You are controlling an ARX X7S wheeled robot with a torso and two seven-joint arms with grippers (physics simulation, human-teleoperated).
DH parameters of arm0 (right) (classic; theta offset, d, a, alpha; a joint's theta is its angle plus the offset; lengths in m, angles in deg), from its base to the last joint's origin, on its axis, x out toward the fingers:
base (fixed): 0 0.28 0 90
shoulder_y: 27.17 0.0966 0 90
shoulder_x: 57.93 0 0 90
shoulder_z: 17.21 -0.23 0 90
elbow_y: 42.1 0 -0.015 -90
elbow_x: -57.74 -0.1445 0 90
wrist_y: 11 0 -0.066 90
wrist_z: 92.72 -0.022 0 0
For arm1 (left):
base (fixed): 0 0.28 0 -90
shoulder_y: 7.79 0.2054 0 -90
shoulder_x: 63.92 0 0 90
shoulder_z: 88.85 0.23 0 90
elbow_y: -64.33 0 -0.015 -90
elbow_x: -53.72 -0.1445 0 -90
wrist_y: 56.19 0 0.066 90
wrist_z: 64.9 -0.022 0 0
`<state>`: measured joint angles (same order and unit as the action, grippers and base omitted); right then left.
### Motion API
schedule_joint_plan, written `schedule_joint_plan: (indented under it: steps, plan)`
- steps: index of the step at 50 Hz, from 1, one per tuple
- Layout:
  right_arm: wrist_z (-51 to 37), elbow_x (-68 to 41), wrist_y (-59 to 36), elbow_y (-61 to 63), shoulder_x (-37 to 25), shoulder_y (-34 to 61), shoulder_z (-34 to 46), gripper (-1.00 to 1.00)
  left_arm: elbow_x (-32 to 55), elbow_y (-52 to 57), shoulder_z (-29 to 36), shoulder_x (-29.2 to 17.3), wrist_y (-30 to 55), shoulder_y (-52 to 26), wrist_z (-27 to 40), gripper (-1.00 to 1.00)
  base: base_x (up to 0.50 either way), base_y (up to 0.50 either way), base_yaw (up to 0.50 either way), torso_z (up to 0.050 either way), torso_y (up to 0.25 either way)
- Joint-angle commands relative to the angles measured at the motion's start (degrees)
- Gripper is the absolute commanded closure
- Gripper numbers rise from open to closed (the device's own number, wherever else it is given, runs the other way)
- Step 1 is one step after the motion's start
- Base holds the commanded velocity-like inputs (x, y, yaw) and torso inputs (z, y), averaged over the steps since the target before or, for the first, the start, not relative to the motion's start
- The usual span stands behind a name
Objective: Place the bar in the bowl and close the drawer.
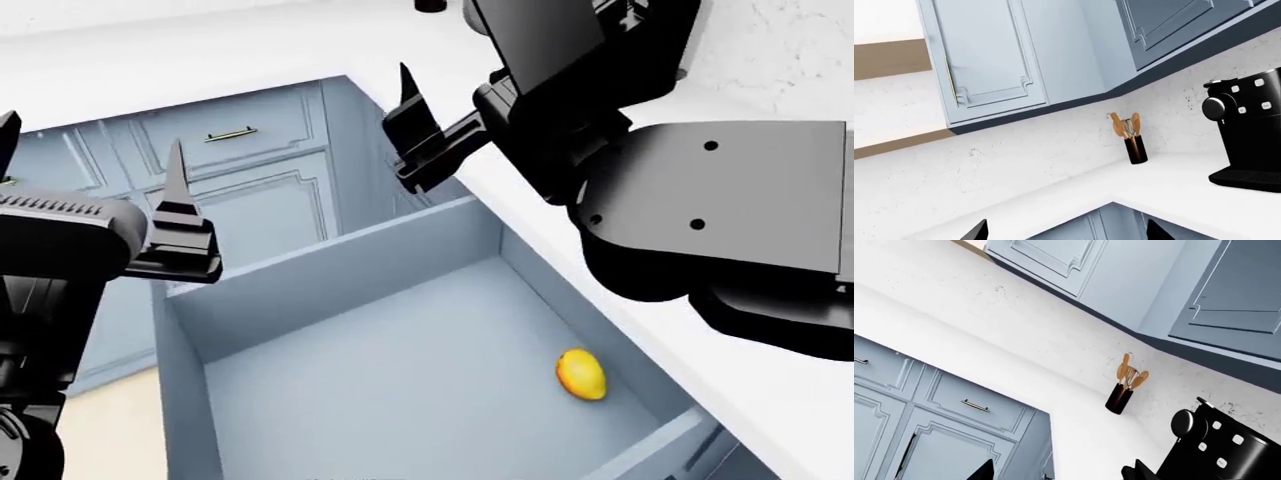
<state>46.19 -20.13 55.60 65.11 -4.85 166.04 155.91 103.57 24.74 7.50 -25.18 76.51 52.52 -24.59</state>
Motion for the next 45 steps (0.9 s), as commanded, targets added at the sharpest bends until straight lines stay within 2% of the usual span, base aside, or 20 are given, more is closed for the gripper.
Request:
schedule_joint_plan:
  steps: [1, 21, 30, 38, 45]
  plan:
    - [-0.2, -0.2, -0.3, 1.5, -0.3, 0.1, -0.2, -1.0, -0.4, -0.2, 0.4, 0.0, -0.2, 0.0, 0.0, -1.0, 0.0, 0.0, 0.39, 0.0, 0.0]
    - [1.8, 2.0, 1.1, -1.4, 0.9, -1.7, 0.0, -1.0, -0.2, 0.1, -0.4, -0.6, -1.0, 1.2, 0.2, -1.0, 0.0, 0.0, 0.38, 0.0, 0.0]
    - [1.1, 1.0, 0.5, -0.8, 0.6, -1.5, -0.3, -1.0, -0.7, -0.3, 0.5, -0.3, -0.9, 0.6, 0.2, -1.0, 0.01, 0.0, 0.03, 0.0, 0.0]
    - [1.9, 2.1, 1.4, -3.0, 1.5, -2.5, -0.3, -1.0, -0.4, 0.0, -0.3, -0.9, -1.4, 1.7, 0.3, -1.0, 0.43, 0.13, 0.0, 0.0, 0.0]
    - [-0.5, 0.0, -0.2, 0.0, 0.5, -1.2, -0.9, -1.0, 0.0, 0.0, -0.5, -1.2, -1.2, 1.5, 0.6, -1.0, 0.03, 0.01, 0.0, 0.0, 0.0]
